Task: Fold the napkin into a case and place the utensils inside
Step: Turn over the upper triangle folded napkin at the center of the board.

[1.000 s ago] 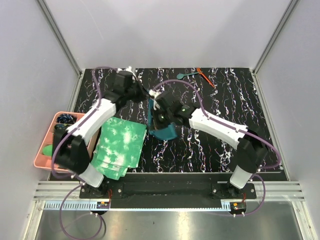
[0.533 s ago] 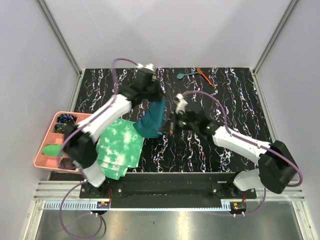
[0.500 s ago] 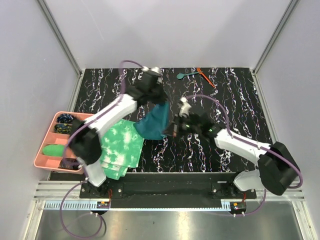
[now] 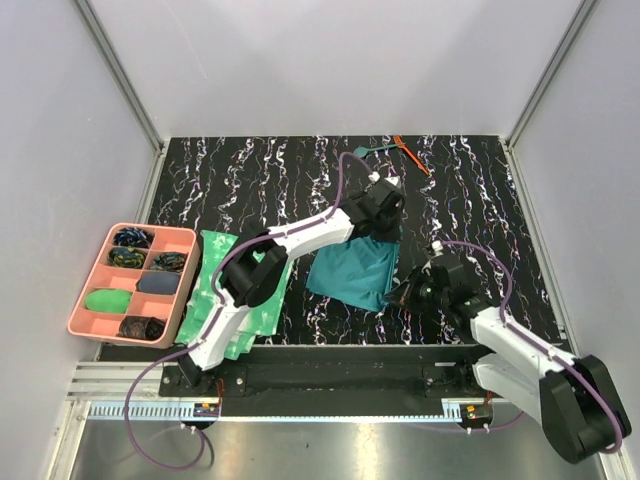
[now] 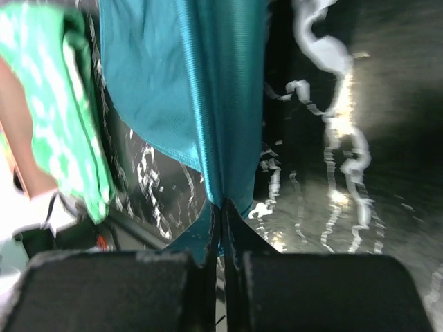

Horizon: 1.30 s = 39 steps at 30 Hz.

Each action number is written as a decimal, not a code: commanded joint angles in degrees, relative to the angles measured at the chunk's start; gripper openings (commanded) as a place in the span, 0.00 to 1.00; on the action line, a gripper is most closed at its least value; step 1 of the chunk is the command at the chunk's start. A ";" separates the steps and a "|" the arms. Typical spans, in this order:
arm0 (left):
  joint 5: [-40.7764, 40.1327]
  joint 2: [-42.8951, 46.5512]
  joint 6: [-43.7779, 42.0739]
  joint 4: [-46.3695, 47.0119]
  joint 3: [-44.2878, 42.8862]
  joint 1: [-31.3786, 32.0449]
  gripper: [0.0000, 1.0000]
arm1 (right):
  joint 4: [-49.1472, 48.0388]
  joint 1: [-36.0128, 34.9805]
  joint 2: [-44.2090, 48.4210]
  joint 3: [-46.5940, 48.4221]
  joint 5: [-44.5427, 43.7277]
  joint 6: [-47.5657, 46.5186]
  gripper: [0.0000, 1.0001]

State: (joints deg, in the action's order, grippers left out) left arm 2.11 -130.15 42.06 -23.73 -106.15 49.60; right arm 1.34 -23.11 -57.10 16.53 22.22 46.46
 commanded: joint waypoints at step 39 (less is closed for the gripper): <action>-0.26 48.40 -3.74 2.56 16.76 -23.23 0.00 | 32.33 -21.35 -20.50 59.40 12.84 -13.42 0.00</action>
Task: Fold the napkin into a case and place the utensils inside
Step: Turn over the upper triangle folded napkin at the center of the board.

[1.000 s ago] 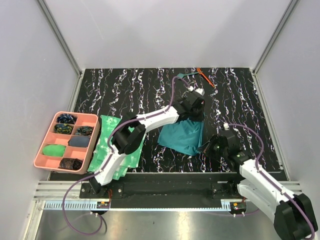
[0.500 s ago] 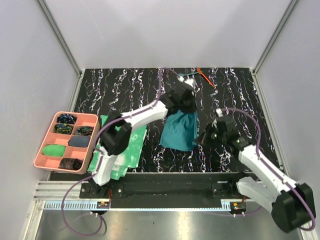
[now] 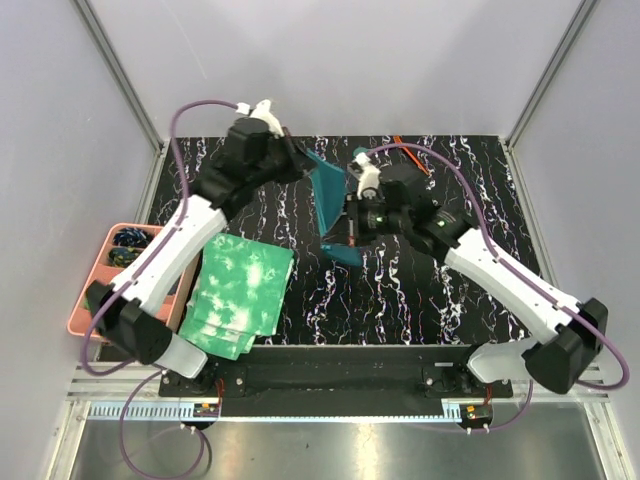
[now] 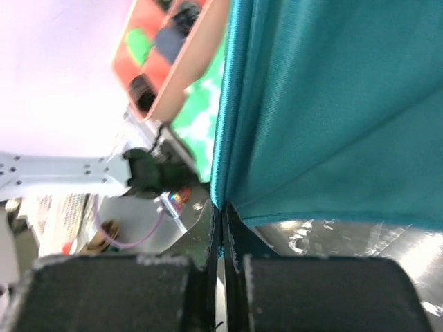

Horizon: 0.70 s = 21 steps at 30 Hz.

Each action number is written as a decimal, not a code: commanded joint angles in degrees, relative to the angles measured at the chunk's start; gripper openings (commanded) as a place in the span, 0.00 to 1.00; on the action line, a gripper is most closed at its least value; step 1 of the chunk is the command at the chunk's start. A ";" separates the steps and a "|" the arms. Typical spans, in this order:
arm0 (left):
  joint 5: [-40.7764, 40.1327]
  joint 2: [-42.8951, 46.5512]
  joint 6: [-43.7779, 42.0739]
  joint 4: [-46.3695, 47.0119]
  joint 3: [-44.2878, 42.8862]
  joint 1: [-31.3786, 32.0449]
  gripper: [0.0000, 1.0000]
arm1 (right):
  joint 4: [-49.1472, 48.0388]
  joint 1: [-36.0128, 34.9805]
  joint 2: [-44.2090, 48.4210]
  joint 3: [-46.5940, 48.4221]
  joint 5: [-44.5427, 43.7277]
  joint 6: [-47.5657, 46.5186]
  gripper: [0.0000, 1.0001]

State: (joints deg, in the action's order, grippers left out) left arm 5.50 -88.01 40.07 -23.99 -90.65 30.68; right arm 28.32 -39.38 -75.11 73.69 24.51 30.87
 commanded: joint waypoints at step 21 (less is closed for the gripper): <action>-10.43 -37.91 -0.61 4.57 -24.96 16.68 0.01 | -30.01 12.74 23.94 -62.61 17.08 23.10 0.02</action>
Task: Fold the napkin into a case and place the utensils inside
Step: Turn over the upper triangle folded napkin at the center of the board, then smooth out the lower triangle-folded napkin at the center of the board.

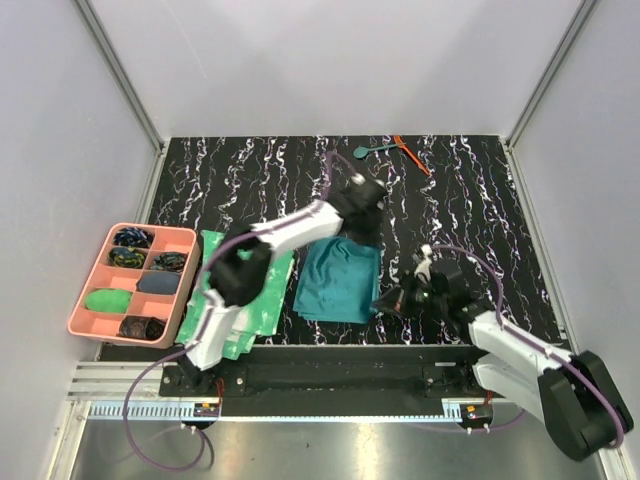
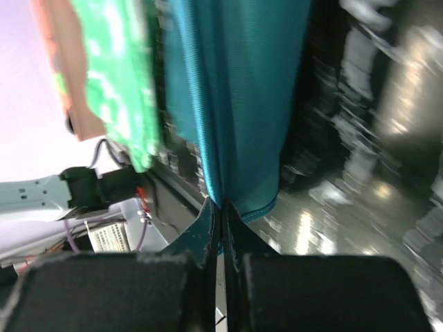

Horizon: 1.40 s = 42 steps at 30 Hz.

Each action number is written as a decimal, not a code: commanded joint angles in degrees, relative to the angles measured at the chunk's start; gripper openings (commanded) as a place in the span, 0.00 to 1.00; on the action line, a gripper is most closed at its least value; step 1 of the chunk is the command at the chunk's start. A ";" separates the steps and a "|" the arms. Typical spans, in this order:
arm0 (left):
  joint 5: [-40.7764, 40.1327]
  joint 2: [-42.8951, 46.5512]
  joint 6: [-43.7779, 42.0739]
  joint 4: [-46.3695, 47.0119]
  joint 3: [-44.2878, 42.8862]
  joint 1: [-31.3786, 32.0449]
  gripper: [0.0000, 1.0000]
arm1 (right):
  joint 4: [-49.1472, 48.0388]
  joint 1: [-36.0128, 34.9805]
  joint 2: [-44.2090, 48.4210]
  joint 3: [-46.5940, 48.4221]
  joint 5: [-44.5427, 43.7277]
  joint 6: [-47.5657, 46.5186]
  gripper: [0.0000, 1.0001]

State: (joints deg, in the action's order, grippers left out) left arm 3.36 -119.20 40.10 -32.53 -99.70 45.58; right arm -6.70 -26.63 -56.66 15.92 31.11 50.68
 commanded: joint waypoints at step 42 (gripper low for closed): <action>19.49 36.05 -2.22 19.09 34.31 -7.97 0.91 | 43.44 15.56 -30.87 34.45 -22.33 -27.12 0.70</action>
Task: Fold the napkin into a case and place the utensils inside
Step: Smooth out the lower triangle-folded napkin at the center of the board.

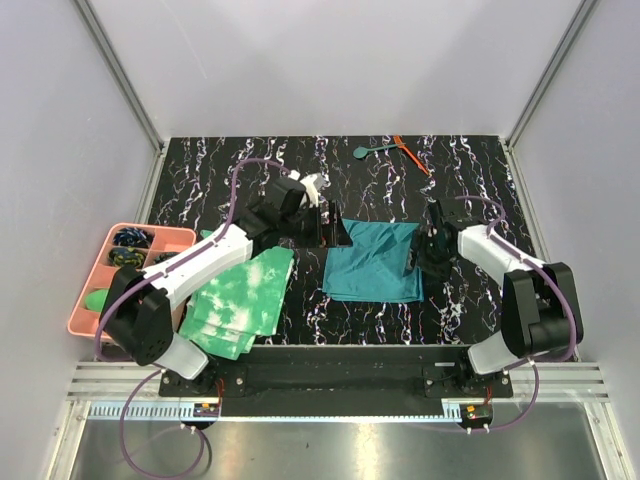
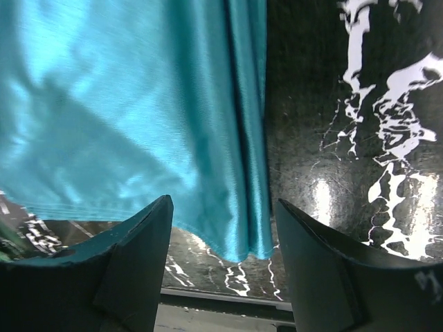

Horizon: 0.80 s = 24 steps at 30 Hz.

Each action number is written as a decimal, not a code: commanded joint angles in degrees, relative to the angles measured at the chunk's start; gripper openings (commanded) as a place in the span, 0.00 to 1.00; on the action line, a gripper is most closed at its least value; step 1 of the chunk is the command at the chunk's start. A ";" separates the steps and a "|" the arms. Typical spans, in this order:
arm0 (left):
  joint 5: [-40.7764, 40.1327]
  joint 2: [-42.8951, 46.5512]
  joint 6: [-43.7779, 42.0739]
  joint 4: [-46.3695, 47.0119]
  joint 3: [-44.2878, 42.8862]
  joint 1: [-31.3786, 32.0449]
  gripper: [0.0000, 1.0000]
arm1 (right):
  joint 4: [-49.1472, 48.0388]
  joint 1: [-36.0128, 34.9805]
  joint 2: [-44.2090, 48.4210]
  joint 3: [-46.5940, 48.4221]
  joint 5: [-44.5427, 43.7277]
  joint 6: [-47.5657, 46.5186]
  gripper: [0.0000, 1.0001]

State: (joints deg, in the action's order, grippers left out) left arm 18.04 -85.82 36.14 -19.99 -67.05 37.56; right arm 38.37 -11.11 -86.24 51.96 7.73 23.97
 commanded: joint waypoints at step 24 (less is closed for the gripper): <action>3.93 2.33 1.04 5.57 2.62 -0.30 0.91 | 1.71 0.66 2.12 1.29 -9.13 2.67 0.52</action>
State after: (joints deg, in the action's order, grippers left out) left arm 20.88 -83.99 37.32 -16.69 -64.29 37.54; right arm 39.03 -10.74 -88.05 50.04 1.02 27.27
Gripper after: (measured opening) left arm 0.908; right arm 0.493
